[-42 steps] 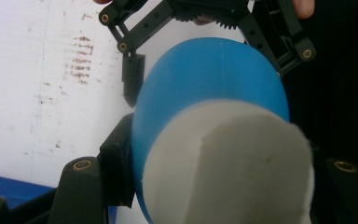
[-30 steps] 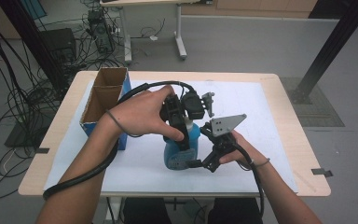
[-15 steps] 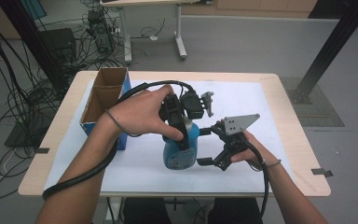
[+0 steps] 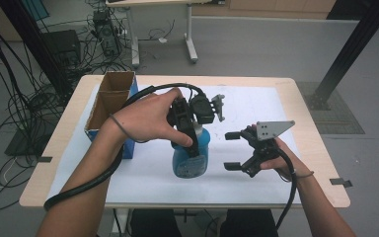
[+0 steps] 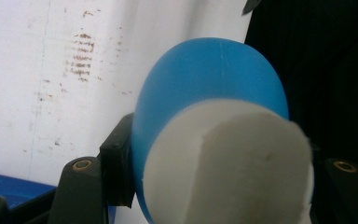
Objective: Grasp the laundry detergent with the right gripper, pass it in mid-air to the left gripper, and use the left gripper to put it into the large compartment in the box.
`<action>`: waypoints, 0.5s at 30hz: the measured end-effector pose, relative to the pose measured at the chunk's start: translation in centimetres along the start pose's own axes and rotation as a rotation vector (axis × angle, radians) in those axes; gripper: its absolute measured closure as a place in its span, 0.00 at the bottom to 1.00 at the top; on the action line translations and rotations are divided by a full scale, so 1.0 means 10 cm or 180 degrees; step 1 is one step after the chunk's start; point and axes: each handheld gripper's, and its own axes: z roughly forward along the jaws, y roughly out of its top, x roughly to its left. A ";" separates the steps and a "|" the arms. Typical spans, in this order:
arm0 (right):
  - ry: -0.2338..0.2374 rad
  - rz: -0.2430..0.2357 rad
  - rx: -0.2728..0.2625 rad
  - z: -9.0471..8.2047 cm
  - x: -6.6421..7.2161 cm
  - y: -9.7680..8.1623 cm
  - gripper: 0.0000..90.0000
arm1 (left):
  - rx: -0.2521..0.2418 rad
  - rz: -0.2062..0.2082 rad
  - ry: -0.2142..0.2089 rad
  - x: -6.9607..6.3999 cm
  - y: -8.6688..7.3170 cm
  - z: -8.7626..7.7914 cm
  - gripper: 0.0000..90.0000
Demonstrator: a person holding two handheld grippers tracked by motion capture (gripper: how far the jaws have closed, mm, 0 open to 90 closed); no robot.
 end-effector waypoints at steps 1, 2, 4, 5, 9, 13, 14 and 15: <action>-0.0024 0.0007 0.0000 -0.05 0.00 -0.01 0.04 | -0.0010 -0.0008 0.0004 0.00 -0.01 0.00 0.41; -0.0055 0.0017 0.0005 -0.08 -0.01 -0.03 0.04 | -0.0015 -0.0022 0.0001 0.00 -0.01 0.00 0.41; -0.0106 0.0045 -0.0006 -0.15 -0.02 -0.06 0.04 | -0.0015 -0.0016 0.0002 0.01 -0.02 -0.01 0.41; -0.0126 0.0051 -0.0005 -0.18 -0.03 -0.07 0.04 | -0.0013 -0.0030 0.0002 0.01 -0.02 -0.01 0.41; -0.0201 0.0097 -0.0034 -0.26 -0.05 -0.11 0.04 | -0.0002 -0.0054 0.0010 0.01 -0.02 -0.01 0.41; -0.0220 0.0087 -0.0031 -0.27 -0.05 -0.12 0.04 | -0.0027 -0.0059 0.0025 0.01 -0.01 -0.03 0.41; -0.0224 0.0087 -0.0031 -0.27 -0.05 -0.12 0.04 | -0.0021 -0.0057 0.0026 0.02 -0.01 -0.04 0.41; -0.0223 0.0087 -0.0029 -0.27 -0.05 -0.13 0.04 | -0.0023 -0.0074 0.0023 0.02 -0.01 -0.04 0.41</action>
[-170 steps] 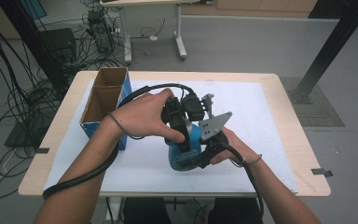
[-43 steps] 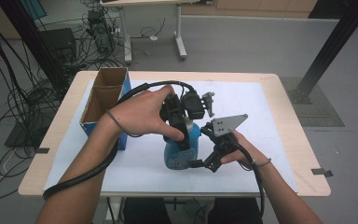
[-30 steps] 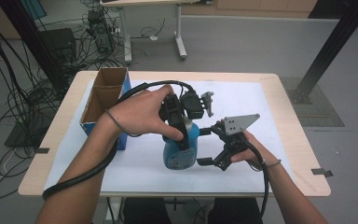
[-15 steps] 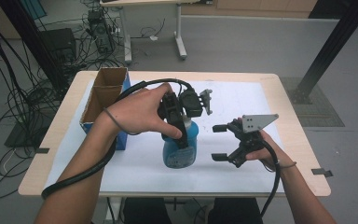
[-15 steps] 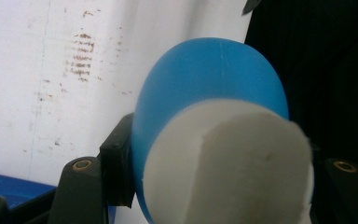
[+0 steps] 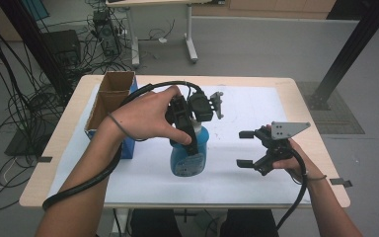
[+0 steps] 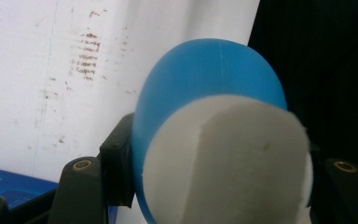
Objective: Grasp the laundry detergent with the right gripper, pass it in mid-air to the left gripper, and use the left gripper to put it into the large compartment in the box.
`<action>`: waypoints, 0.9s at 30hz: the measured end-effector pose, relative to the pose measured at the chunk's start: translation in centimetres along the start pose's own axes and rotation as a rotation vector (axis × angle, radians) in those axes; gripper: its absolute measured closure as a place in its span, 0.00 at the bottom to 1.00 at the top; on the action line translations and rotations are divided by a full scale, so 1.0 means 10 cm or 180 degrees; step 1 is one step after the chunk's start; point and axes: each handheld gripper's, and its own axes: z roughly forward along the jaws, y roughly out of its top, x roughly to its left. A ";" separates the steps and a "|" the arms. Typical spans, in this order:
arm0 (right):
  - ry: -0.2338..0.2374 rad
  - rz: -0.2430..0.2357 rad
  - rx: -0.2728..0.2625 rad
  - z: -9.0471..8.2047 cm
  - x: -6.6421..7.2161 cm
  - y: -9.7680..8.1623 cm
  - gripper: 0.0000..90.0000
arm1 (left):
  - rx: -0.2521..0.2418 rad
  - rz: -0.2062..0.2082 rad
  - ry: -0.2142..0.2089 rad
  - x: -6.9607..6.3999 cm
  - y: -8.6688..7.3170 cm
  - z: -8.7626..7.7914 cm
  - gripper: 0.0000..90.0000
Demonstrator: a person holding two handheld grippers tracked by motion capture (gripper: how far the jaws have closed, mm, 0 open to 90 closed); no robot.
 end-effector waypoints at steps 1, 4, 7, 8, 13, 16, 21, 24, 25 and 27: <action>-0.0001 0.0006 -0.0003 0.00 0.00 -0.01 0.04 | -0.0012 -0.0034 -0.0003 0.00 0.00 -0.01 0.41; -0.0004 0.0011 -0.0006 0.01 0.00 -0.01 0.04 | -0.0028 -0.0073 0.0025 0.02 0.02 -0.05 0.41; -0.0013 0.0011 -0.0006 0.01 -0.01 -0.01 0.04 | -0.0051 -0.0128 0.0064 0.02 0.04 -0.10 0.41; -0.0014 0.0010 -0.0005 0.01 -0.01 -0.01 0.04 | -0.0054 -0.0151 0.0080 0.02 0.05 -0.12 0.41; -0.0029 0.0006 -0.0013 0.00 -0.02 -0.02 0.04 | -0.0099 -0.0365 0.0117 0.06 0.08 -0.29 0.41; -0.0030 0.0004 -0.0016 0.01 -0.01 -0.02 0.04 | -0.0107 -0.0483 0.0148 0.08 0.11 -0.37 0.41; -0.0026 -0.0001 -0.0027 0.02 0.00 -0.03 0.05 | -0.0161 -0.0643 0.0183 0.13 0.16 -0.48 0.41; -0.0018 -0.0011 -0.0036 0.02 0.00 -0.02 0.05 | -0.0177 -0.0773 0.0216 0.16 0.20 -0.54 0.42; -0.0021 -0.0016 -0.0033 0.02 0.01 -0.02 0.05 | -0.0196 -0.0806 0.0240 0.17 0.21 -0.57 0.42; -0.0014 -0.0017 -0.0040 0.02 0.01 -0.01 0.05 | -0.0242 -0.0898 0.0268 0.20 0.23 -0.62 0.42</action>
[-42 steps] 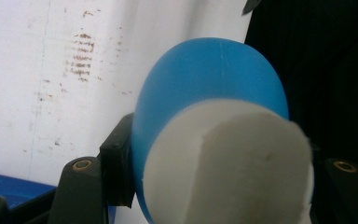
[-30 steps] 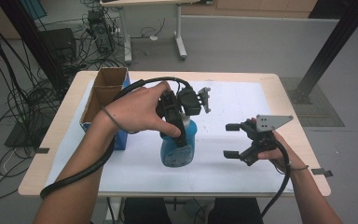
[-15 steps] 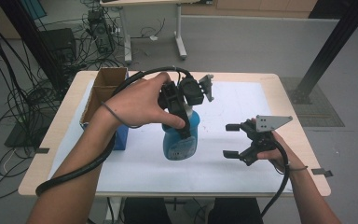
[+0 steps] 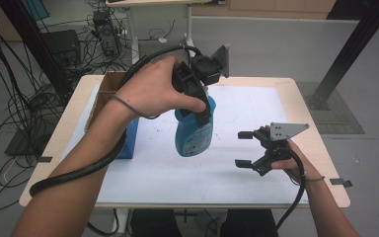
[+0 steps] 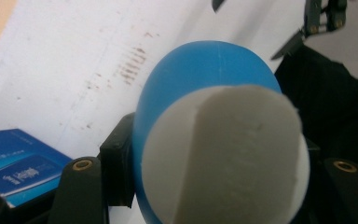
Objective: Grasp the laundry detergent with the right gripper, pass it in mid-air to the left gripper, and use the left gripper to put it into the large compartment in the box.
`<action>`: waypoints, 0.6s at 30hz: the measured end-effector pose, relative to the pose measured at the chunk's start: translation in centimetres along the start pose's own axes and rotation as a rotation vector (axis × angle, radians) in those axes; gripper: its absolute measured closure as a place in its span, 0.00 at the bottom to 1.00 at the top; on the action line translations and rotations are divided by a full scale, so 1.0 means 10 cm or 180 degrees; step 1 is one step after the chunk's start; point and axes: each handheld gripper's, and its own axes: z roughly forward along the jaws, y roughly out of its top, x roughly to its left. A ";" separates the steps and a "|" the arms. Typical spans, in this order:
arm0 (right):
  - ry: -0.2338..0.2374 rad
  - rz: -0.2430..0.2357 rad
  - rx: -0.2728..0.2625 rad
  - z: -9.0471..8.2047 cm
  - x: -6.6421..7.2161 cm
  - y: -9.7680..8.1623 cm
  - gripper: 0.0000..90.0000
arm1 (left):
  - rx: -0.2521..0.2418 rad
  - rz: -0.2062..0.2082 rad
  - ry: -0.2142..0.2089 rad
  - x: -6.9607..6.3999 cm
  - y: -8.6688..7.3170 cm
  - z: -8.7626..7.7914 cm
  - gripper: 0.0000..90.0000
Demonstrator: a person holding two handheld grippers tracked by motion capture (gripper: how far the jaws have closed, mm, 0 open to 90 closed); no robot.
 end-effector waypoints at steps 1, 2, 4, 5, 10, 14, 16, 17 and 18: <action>-0.0003 -0.0001 0.0000 0.00 0.00 0.00 0.05 | -0.0024 -0.0058 0.0009 0.02 0.02 -0.04 0.42; 0.0000 -0.0005 -0.0001 0.00 0.01 0.01 0.05 | -0.0033 -0.0106 0.0017 0.04 0.03 -0.07 0.42; 0.0002 -0.0014 0.0001 0.00 0.01 0.01 0.05 | -0.0036 -0.0190 0.0032 0.08 0.06 -0.13 0.42; 0.0000 -0.0013 0.0002 0.00 0.01 0.02 0.05 | -0.0042 -0.0228 0.0054 0.09 0.08 -0.16 0.42; 0.0002 -0.0037 -0.0001 0.00 0.02 0.05 0.05 | -0.0025 -0.0448 0.0123 0.20 0.16 -0.30 0.42; -0.0010 -0.0055 -0.0015 0.00 0.02 0.06 0.05 | -0.0057 -0.0628 0.0205 0.30 0.20 -0.41 0.42; -0.0011 -0.0057 -0.0021 0.00 0.03 0.07 0.05 | -0.0082 -0.0738 0.0226 0.38 0.21 -0.46 0.42; -0.0013 -0.0060 -0.0022 0.00 0.03 0.07 0.05 | -0.0097 -0.0784 0.0238 0.42 0.21 -0.48 0.42; -0.0013 -0.0060 -0.0022 0.00 0.03 0.07 0.05 | -0.0096 -0.0822 0.0245 0.46 0.20 -0.50 0.42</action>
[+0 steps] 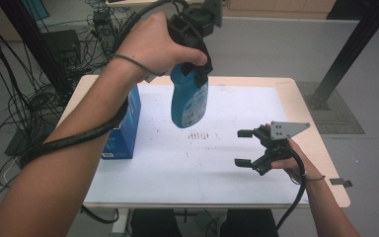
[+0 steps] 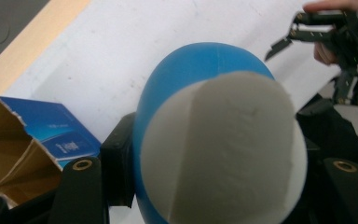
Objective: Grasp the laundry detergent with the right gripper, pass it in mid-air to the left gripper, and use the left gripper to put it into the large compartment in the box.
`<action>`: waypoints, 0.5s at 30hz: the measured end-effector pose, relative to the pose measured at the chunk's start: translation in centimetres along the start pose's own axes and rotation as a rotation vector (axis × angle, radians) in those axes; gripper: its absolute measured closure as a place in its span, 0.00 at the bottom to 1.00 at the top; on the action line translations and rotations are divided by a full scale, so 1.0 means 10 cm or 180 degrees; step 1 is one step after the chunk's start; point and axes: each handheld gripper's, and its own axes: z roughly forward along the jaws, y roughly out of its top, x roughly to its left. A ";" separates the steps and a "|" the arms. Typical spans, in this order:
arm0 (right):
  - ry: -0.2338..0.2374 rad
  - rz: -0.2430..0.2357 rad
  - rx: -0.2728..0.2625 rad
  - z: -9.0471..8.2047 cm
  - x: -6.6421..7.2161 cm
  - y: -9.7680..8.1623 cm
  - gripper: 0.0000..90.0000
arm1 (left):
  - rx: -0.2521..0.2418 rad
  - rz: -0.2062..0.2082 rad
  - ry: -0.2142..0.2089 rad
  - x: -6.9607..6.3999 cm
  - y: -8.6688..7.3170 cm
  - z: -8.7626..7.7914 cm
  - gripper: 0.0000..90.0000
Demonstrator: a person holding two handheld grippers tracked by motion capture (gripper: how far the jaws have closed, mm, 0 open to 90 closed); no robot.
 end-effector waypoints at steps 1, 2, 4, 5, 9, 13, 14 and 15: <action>-0.0004 -0.0003 0.0003 0.00 0.00 0.00 0.05 | -0.0003 -0.0042 0.0013 0.04 0.01 -0.02 0.42; -0.0005 0.0000 0.0002 0.00 0.00 0.00 0.05 | -0.0005 -0.0079 0.0031 0.07 0.01 -0.03 0.42; -0.0011 -0.0003 0.0001 0.00 0.00 0.00 0.05 | -0.0012 -0.0176 0.0053 0.15 0.03 -0.06 0.42; -0.0020 0.0002 0.0001 0.00 0.00 0.00 0.05 | -0.0028 -0.0240 0.0061 0.19 0.03 -0.07 0.41; -0.0043 0.0016 -0.0007 0.01 0.00 -0.01 0.05 | -0.0047 -0.0433 0.0038 0.36 0.01 -0.11 0.42; -0.0046 0.0023 -0.0011 0.01 0.00 -0.01 0.05 | -0.0036 -0.0601 0.0059 0.53 -0.02 -0.14 0.42; -0.0049 0.0022 -0.0011 0.01 0.00 -0.02 0.05 | -0.0029 -0.0648 0.0075 0.57 -0.03 -0.14 0.42; -0.0047 0.0027 -0.0011 0.01 0.00 -0.02 0.05 | -0.0017 -0.0690 0.0091 0.62 -0.05 -0.15 0.41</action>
